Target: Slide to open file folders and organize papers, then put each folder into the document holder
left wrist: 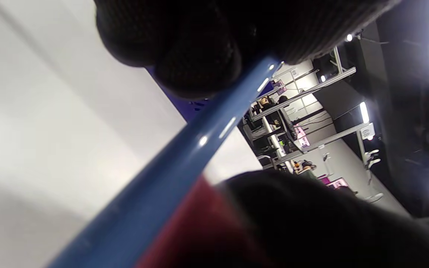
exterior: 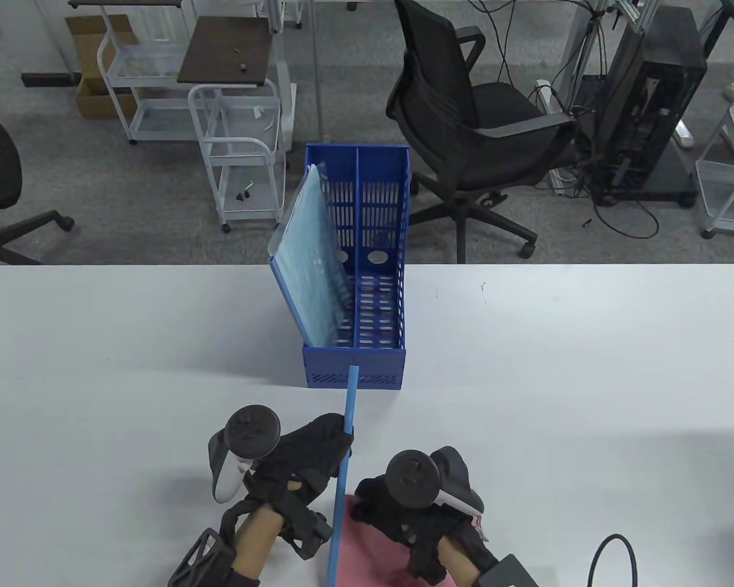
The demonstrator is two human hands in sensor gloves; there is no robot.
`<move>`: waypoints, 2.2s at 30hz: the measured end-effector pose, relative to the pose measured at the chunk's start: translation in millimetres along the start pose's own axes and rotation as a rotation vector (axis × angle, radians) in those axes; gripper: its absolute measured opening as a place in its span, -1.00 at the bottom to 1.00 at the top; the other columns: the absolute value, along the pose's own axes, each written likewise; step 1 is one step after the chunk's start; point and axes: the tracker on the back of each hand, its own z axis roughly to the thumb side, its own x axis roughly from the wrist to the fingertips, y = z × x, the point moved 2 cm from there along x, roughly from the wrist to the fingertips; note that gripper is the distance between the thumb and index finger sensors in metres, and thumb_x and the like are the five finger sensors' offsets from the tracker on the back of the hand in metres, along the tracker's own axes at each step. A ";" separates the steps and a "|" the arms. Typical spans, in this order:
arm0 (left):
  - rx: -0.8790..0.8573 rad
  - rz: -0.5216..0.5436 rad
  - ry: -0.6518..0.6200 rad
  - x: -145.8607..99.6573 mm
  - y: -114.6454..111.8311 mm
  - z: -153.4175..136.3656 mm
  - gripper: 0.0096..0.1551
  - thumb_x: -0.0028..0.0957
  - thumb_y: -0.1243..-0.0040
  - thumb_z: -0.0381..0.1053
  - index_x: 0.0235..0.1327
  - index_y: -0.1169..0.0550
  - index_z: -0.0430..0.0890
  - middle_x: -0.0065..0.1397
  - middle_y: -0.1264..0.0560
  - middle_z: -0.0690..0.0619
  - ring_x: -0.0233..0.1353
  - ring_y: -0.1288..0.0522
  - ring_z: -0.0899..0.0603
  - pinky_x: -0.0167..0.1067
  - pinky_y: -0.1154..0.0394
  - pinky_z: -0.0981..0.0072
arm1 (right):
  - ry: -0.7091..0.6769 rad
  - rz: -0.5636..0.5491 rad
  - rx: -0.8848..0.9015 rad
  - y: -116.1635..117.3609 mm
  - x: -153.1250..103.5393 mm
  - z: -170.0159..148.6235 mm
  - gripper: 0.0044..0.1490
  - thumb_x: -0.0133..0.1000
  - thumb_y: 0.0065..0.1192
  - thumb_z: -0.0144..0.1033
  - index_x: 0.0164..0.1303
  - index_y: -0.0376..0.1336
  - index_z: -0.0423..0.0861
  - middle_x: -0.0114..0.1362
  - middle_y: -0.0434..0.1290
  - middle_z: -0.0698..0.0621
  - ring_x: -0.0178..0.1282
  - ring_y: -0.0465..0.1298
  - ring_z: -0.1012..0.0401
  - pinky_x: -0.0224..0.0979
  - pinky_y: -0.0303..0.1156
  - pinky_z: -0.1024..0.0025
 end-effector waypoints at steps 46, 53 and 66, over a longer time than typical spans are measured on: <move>0.170 -0.345 0.018 7.7 -41.8 0.1 -0.48 -0.03 -0.30 0.15 0.12 -0.70 -0.05 0.00 -0.69 -0.07 -0.23 -0.73 -0.05 -0.06 -0.66 0.05 | 0.478 -0.363 0.242 -47.7 -18.9 -76.9 -0.51 -0.18 0.39 0.05 -0.23 0.60 0.02 -0.33 0.75 0.08 -0.45 0.68 0.24 -0.10 0.66 0.28; 0.095 -0.494 0.100 10.6 -46.6 -20.3 -0.29 -0.04 -0.35 0.29 0.31 -0.59 -0.05 0.23 -0.64 -0.08 0.05 -0.72 -0.16 0.16 -0.60 -0.05 | 0.459 -0.459 0.210 -60.0 -26.5 -80.2 -0.51 -0.18 0.39 0.07 -0.18 0.58 0.04 -0.28 0.74 0.10 -0.39 0.68 0.24 -0.04 0.65 0.26; -0.111 -0.793 0.087 11.0 -76.1 -19.1 -0.31 0.14 -0.19 0.02 0.61 -0.34 0.22 0.51 -0.53 -0.09 0.35 -0.70 -0.24 0.30 -0.63 -0.05 | 0.241 -0.645 0.259 -89.2 -46.2 -63.4 -0.49 -0.15 0.37 0.07 -0.07 0.52 0.10 -0.10 0.72 0.13 -0.18 0.68 0.20 0.16 0.60 0.19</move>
